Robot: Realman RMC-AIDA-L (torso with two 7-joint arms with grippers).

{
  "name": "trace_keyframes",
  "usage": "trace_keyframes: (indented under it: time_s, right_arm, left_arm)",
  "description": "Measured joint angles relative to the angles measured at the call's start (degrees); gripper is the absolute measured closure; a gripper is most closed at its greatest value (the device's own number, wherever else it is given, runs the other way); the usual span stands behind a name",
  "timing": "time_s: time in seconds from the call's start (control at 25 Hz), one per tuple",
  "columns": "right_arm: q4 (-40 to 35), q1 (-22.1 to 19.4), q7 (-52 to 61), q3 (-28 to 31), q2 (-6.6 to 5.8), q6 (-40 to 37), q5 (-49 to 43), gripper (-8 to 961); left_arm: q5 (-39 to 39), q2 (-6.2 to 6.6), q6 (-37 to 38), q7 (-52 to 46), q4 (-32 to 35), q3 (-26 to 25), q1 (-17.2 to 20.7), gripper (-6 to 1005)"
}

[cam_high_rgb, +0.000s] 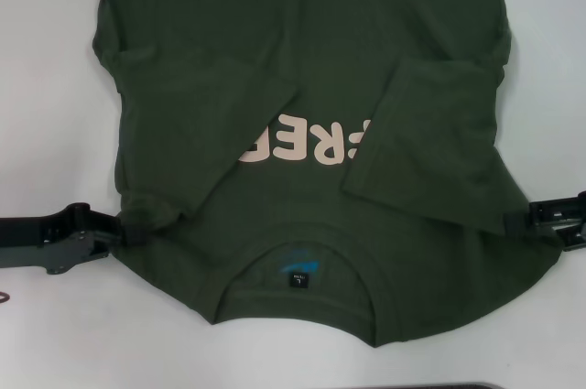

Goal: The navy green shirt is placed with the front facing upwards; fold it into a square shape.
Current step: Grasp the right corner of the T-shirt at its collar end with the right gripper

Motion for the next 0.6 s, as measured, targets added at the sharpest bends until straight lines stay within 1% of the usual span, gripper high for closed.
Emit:
trace_keyframes:
  time_s: [0.44, 0.6]
  right_arm:
    - [1.3, 0.4, 0.0, -1.1, 0.29, 1.5, -0.5, 141]
    - [0.7, -0.1, -0.2, -0.3, 0.22, 1.5, -0.1, 161]
  left_arm:
    - [0.0, -0.16, 0.0, 0.0, 0.0, 0.0, -0.1, 955]
    - [0.0, -0.18, 0.1, 0.0, 0.0, 0.0, -0.1, 955]
